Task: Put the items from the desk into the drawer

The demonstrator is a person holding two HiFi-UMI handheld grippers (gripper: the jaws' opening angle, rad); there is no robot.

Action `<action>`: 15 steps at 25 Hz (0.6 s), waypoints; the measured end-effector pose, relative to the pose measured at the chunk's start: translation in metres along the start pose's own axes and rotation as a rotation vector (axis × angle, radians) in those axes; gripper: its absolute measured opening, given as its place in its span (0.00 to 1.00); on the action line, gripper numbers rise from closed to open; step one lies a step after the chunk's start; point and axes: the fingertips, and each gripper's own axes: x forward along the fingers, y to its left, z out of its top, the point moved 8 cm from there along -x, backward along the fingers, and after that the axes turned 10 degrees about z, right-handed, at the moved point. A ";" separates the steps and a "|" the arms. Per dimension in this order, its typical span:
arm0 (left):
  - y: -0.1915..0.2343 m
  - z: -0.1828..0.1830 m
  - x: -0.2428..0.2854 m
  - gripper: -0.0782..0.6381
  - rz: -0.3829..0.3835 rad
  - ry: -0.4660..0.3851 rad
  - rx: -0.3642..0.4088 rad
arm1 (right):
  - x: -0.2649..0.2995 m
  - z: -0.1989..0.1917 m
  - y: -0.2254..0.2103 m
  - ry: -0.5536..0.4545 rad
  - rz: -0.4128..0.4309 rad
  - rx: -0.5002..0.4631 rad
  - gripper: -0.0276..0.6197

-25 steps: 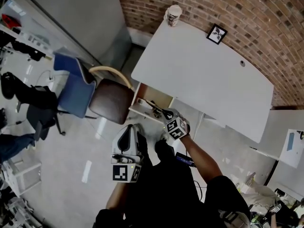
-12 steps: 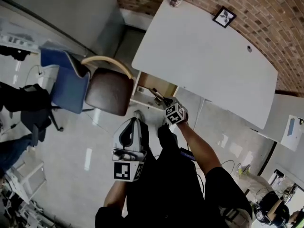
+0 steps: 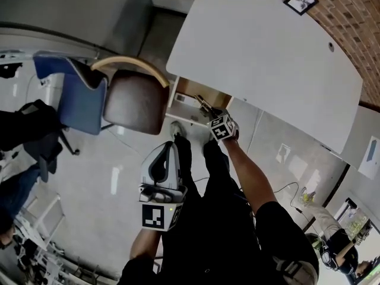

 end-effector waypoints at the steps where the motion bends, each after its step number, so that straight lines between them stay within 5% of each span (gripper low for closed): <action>1: 0.003 -0.003 0.004 0.14 0.003 0.002 0.002 | 0.007 -0.003 -0.001 0.011 -0.003 0.006 0.06; 15: 0.027 -0.033 0.036 0.14 0.047 0.066 -0.015 | 0.066 -0.027 -0.017 0.109 -0.053 0.065 0.06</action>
